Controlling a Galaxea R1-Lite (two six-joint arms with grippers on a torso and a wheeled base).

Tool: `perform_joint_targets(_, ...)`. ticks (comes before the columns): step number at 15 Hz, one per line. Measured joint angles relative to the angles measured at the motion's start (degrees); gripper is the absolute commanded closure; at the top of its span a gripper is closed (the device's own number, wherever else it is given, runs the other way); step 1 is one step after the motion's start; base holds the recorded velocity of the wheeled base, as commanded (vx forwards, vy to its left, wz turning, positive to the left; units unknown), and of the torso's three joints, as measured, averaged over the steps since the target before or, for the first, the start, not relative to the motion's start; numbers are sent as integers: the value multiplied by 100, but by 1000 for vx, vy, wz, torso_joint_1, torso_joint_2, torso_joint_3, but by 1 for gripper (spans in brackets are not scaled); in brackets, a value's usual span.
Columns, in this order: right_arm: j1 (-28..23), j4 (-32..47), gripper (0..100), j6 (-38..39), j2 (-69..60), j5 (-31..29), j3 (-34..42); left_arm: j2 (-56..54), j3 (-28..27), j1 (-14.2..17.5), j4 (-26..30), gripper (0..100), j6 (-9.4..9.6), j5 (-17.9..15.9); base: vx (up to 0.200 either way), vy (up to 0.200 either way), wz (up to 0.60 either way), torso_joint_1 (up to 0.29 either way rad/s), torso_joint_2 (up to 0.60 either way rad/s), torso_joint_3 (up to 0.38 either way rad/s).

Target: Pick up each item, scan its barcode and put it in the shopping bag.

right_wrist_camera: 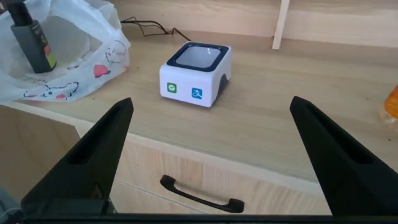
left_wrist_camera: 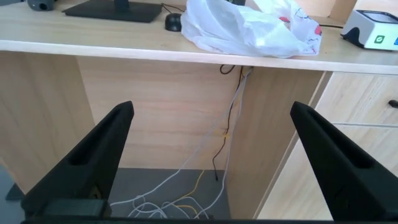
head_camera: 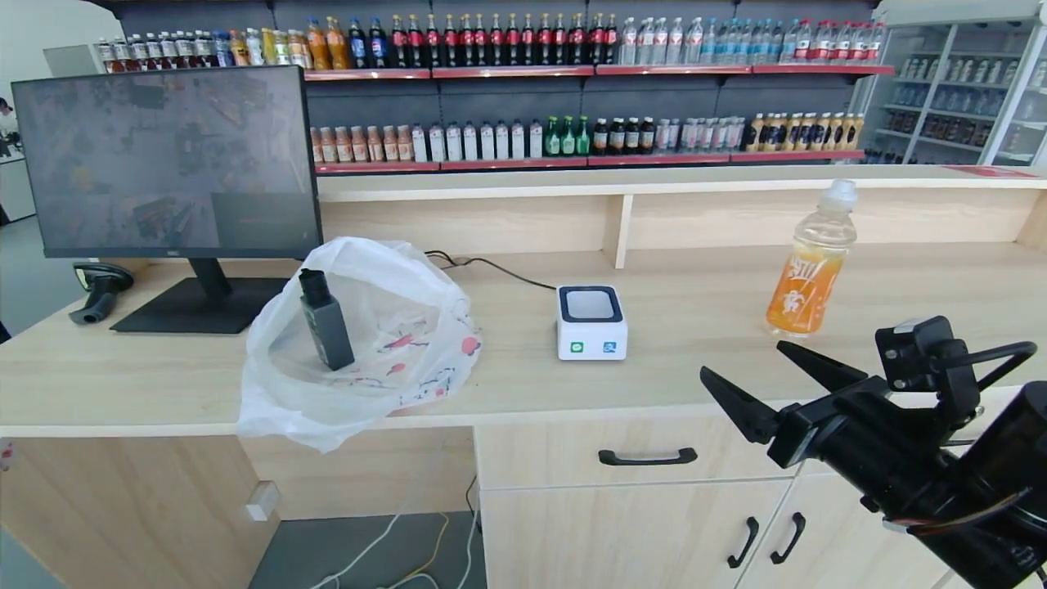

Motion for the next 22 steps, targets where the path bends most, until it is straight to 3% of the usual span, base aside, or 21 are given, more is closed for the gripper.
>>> perform_joint_targets(11,-421,-2,0,0,60,1,-61,0,0,0,11,0,4,-2,18,-200,0,2,2,1)
perform_joint_targets(19,-429,0,0,6,79,1,20,0,0,0,6,0,15,-5,200,0,0,3,1,4)
perform_joint_targets(22,-427,-4,0,6,121,1,9,0,0,-2,17,0,24,0,0,0,0,0,0,0)
